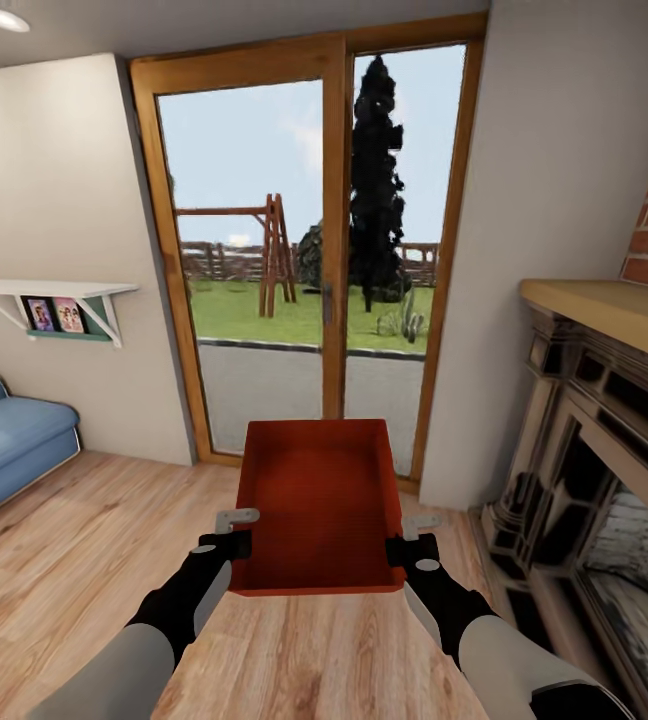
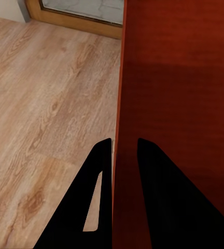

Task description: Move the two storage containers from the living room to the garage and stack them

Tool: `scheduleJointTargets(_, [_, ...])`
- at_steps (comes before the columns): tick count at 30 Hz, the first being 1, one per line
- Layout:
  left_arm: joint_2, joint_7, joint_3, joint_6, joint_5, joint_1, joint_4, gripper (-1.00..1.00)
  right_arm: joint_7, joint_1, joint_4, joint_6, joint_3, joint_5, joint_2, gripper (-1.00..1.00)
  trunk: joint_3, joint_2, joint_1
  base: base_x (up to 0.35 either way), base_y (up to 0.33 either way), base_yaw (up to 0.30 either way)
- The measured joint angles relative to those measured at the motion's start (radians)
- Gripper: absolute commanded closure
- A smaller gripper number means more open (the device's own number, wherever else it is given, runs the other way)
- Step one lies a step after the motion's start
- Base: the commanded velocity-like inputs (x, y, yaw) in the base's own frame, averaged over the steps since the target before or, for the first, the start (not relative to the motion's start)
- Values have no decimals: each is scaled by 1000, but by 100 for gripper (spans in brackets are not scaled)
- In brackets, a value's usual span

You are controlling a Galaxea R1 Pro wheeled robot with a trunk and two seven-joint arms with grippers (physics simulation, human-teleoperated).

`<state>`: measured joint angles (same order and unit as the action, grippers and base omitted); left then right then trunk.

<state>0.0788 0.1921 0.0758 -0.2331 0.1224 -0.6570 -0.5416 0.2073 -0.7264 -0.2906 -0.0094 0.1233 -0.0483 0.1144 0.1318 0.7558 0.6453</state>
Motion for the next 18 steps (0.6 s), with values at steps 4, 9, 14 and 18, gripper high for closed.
scheduleJointTargets(4, [0,0,0,0,0,0,0,100,0,0,0,0,0,0,0,100,-5,0,0,0,0,144])
scheduleJointTargets(9, [0,0,-1,0,0,0,0,100,0,0,0,0,1,1,0,100,-12,0,0,0,0,54])
scheduleJointTargets(14, [1,1,-2,0,-1,0,0,100,-1,0,0,0,1,1,-1,100,-20,0,0,0,0,8])
scheduleJointTargets(18, [1,0,-2,0,-1,0,1,100,-1,0,0,0,1,1,-1,100,-26,0,0,0,0,0])
